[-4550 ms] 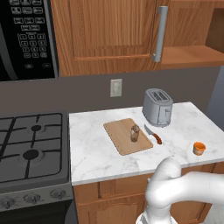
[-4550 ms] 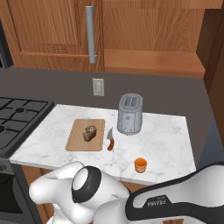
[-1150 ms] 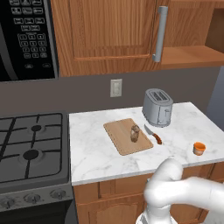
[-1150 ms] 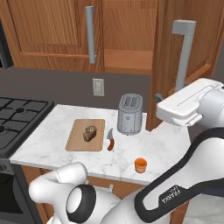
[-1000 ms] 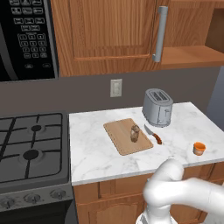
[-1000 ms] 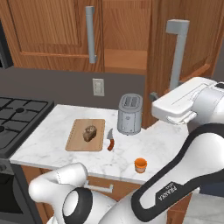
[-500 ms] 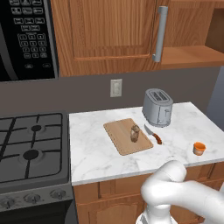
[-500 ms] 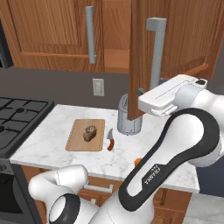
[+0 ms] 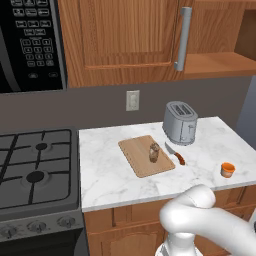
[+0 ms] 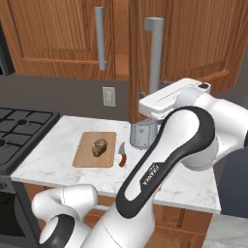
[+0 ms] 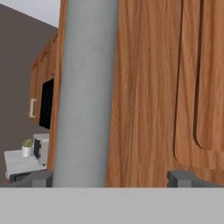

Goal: Pick the bread, place it on the cutting board, pick the jam, place it on the counter, and close the cabinet.

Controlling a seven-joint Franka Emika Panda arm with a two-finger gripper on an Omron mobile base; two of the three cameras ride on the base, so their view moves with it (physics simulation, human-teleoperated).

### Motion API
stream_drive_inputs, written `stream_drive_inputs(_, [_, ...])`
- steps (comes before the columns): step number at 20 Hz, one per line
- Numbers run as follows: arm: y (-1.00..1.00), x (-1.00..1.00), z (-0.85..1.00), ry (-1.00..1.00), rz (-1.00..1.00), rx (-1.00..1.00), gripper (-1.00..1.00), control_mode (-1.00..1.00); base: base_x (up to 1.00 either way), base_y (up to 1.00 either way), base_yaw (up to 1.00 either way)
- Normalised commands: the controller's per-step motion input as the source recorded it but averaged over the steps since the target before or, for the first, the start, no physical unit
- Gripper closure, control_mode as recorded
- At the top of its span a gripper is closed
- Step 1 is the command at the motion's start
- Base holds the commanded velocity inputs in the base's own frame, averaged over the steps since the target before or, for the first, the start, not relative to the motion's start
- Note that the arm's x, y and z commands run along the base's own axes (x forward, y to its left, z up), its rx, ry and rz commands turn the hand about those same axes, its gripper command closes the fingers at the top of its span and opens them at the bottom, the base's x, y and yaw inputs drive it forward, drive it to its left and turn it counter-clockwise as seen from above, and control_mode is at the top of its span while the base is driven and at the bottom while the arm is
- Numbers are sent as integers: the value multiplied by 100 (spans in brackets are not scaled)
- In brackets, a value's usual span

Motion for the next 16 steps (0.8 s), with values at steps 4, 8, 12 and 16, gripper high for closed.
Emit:
stream_drive_inputs(4, [27, 31, 0, 0, 0, 0, -100, -100, 0, 0, 0])
stream_drive_inputs(8, [23, 35, 0, 0, -2, 0, -100, -100, 0, 0, 0])
stream_drive_inputs(12, [22, 36, 0, 0, -5, 0, -100, -100, 0, 0, 0])
stream_drive_inputs(16, [21, 36, 0, 0, -6, 0, -100, -100, 0, 0, 0])
